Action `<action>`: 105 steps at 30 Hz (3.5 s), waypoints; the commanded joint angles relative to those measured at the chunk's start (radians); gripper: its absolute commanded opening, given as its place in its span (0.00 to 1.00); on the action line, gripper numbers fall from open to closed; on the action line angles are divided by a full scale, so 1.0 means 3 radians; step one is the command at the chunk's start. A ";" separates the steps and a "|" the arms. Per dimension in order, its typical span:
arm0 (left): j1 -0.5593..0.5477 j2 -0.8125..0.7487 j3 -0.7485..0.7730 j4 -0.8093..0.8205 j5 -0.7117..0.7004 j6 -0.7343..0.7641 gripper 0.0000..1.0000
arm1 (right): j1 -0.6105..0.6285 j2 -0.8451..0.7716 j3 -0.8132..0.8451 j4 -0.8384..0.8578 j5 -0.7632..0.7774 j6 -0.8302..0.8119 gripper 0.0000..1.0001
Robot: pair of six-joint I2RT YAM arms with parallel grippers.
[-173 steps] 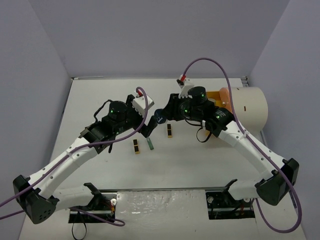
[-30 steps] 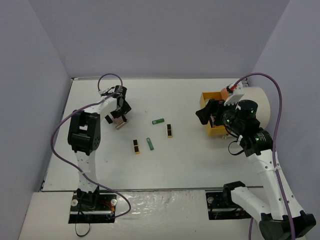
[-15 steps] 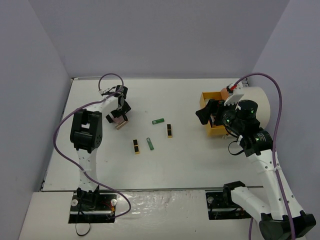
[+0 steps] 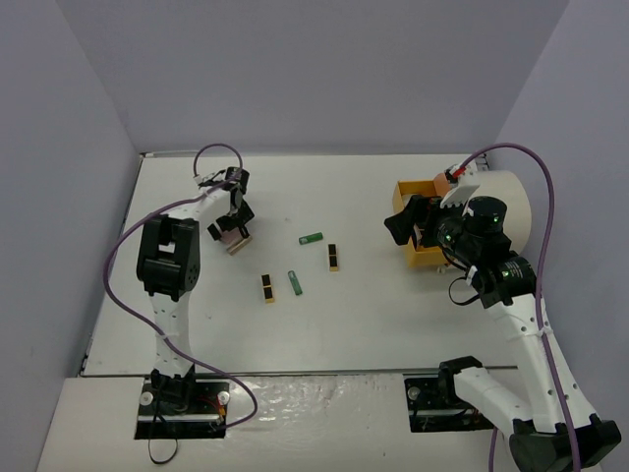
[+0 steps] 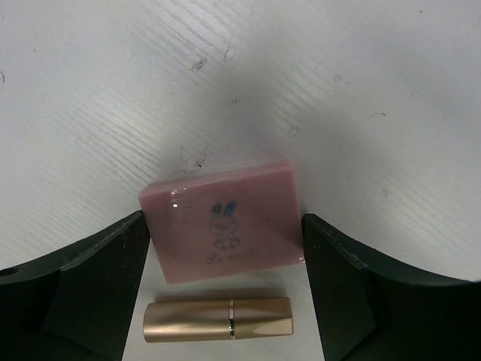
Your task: Organize the makeup
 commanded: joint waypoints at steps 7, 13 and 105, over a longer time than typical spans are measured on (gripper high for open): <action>0.0036 -0.0905 -0.0167 0.0559 0.0286 0.1410 0.06 | 0.0016 0.0088 0.0144 0.0260 -0.0368 0.0143 1.00; -0.0020 -0.1656 -0.0577 0.0989 0.1237 0.2313 0.04 | 0.0016 0.0218 0.0339 0.0260 -0.0619 0.0322 1.00; -0.0465 -0.3343 -0.1841 0.1067 0.1023 0.2322 0.97 | 0.0445 0.1097 0.0707 -0.0758 0.3010 -0.0286 0.00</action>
